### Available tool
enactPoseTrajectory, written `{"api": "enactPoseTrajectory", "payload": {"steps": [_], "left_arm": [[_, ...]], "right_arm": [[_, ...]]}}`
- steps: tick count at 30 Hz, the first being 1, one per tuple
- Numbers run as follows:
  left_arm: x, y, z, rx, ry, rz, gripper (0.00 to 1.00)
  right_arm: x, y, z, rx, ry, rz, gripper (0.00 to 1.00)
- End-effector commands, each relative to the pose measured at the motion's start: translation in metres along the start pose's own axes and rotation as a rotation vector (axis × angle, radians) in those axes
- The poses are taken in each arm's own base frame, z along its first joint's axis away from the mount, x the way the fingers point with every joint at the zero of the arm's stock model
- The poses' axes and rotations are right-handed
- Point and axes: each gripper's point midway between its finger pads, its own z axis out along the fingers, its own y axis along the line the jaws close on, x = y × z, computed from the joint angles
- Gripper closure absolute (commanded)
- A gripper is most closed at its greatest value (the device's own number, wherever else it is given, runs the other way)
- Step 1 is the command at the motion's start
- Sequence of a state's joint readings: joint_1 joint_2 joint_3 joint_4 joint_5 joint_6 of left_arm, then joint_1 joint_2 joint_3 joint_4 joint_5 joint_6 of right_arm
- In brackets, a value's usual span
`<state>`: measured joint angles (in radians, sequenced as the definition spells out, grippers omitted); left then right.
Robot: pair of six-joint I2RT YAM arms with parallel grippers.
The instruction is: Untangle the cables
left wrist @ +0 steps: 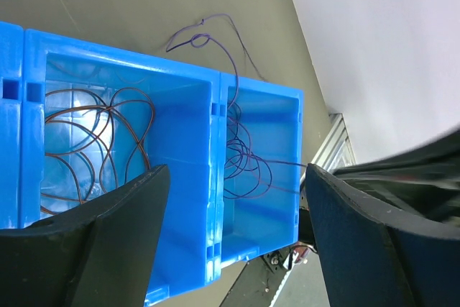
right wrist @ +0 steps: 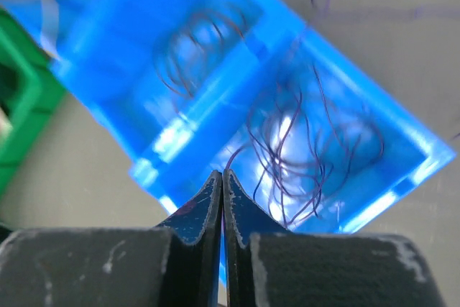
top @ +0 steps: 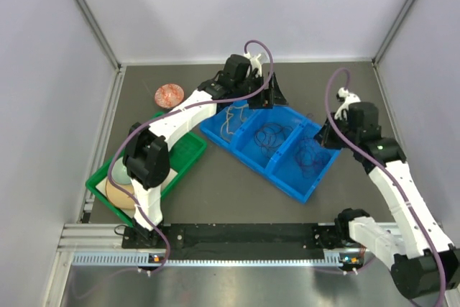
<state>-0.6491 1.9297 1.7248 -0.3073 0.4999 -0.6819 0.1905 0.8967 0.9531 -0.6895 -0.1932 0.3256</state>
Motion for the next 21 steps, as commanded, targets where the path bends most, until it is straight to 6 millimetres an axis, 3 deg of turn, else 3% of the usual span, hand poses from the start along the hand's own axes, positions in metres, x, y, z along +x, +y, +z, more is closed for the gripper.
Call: {"api": "enactPoseTrajectory", "payload": {"steps": [1,2,5,6,8,11,13,14,16,17,18,21], "left_arm": [[-0.014,-0.01,0.002,0.036,-0.045,0.029,0.19],[-0.014,-0.01,0.002,0.038,-0.044,0.029,0.19],[-0.013,-0.01,0.002,0.037,-0.041,0.031,0.19],[-0.014,-0.01,0.002,0.037,-0.043,0.032,0.19],[-0.014,-0.009,0.001,0.035,-0.045,0.035,0.19],[-0.014,-0.01,-0.001,0.034,-0.044,0.039,0.19],[-0.014,-0.01,-0.002,0.032,-0.047,0.049,0.19],[-0.014,-0.008,-0.003,0.023,-0.046,0.048,0.19],[-0.014,-0.007,-0.004,0.019,-0.046,0.053,0.19],[-0.014,-0.005,-0.005,0.014,-0.048,0.054,0.19],[-0.015,-0.005,-0.007,0.011,-0.052,0.054,0.19],[-0.018,-0.001,-0.012,0.004,-0.063,0.049,0.19]], "right_arm": [[0.01,-0.015,0.017,0.09,0.022,0.009,0.96],[0.011,-0.019,0.019,0.109,0.035,0.005,0.57],[-0.002,-0.027,0.021,0.171,0.017,-0.002,0.19],[-0.006,-0.03,0.021,0.194,0.008,0.0,0.17],[-0.045,-0.037,0.016,0.285,-0.088,0.01,0.15],[-0.079,-0.053,0.015,0.365,-0.168,0.095,0.18],[-0.089,-0.07,0.029,0.383,-0.163,0.222,0.21],[-0.095,-0.064,0.037,0.327,-0.145,0.249,0.22],[-0.091,-0.076,0.067,0.326,-0.061,0.292,0.22],[-0.098,-0.066,0.074,0.272,-0.043,0.292,0.22],[-0.088,-0.072,0.095,0.274,0.022,0.303,0.21],[-0.081,-0.07,0.116,0.236,0.088,0.315,0.2]]}}
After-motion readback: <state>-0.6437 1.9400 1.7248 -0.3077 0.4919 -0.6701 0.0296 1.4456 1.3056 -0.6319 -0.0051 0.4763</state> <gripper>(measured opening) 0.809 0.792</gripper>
